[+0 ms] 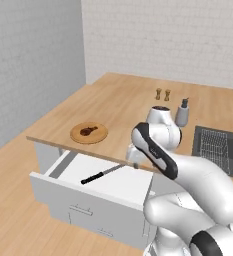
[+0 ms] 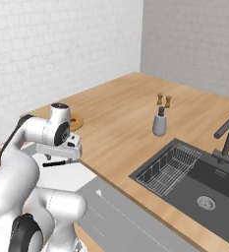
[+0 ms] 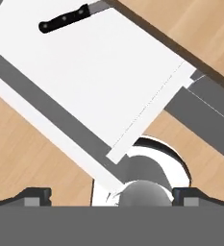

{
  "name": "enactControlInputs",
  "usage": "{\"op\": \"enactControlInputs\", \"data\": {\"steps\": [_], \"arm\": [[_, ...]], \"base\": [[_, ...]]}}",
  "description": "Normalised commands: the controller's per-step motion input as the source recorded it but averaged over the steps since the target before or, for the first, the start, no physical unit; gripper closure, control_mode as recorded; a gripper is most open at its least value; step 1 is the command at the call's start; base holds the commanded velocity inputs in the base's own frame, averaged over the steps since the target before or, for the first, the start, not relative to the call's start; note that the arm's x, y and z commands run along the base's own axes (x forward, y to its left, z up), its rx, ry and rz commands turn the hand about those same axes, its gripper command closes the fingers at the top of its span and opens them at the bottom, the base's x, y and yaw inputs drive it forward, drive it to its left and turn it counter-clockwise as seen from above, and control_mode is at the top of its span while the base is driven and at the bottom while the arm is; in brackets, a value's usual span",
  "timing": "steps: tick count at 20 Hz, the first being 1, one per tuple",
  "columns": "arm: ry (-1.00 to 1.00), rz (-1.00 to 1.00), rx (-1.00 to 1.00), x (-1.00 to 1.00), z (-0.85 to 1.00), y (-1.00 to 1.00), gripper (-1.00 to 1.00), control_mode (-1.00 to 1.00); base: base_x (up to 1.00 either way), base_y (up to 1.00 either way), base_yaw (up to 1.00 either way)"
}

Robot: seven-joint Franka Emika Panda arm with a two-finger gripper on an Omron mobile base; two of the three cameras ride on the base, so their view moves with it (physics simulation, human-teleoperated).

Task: Pick up the knife from the drawer and place it on the cutting board. Then place the meat from the plate to the cutting board.

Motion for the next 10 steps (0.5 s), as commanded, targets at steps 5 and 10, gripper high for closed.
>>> {"op": "enactControlInputs", "data": {"steps": [5, 10], "arm": [[0.04, 0.0, 0.08, 0.67, -1.0, 0.39, -1.0, -1.0], [0.0, -0.02, 0.0, 0.53, -0.83, 0.37, -1.0, -1.0]], "base": [[0.0, 0.0, 0.0], [0.0, 0.0, 0.0]]}}
